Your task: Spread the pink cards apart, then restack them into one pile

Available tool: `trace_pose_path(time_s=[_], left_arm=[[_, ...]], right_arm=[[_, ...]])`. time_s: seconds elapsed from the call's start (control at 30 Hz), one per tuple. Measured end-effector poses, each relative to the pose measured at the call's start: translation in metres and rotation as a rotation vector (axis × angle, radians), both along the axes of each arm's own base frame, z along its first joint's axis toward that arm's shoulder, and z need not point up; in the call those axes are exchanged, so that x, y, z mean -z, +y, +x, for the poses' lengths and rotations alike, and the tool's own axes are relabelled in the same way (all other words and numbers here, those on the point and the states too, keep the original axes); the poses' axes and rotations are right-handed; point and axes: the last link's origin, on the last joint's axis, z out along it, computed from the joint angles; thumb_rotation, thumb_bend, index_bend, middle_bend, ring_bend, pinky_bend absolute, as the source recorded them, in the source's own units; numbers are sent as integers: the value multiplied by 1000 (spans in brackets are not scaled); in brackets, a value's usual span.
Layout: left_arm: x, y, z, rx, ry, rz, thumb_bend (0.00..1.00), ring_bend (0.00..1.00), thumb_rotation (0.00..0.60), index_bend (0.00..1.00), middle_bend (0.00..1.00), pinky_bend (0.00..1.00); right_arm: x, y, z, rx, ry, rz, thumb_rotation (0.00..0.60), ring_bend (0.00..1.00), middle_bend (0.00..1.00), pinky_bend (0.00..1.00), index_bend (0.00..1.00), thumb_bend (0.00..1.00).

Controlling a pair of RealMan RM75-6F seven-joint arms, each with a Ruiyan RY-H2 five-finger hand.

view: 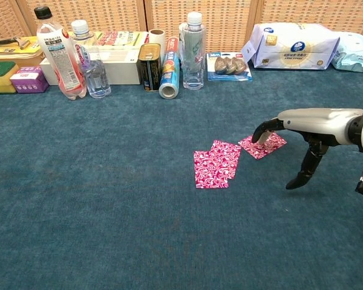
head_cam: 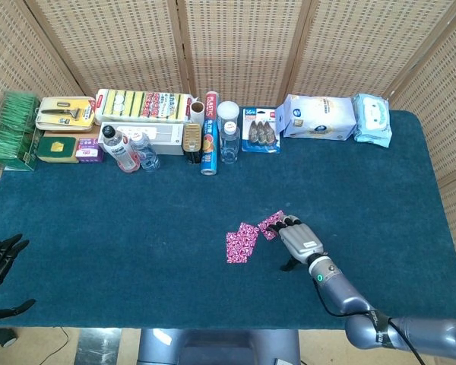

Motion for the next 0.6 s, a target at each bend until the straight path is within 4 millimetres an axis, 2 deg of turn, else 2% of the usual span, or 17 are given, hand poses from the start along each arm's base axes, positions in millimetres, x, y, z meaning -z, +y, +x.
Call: trace_pose_path(time_s=[0.23,0.6], left_arm=[[-1,0,-1,0,-4,1,47,0,600,0,0,20],[-1,0,0,0,-2,-1,48,0,600,0,0,20]], right_arm=[[2,-3,-7,24,16,-7,600,0,191,0,182,0],[-6,-18,-23,88,34,-49,600,0,191,0,183,0]])
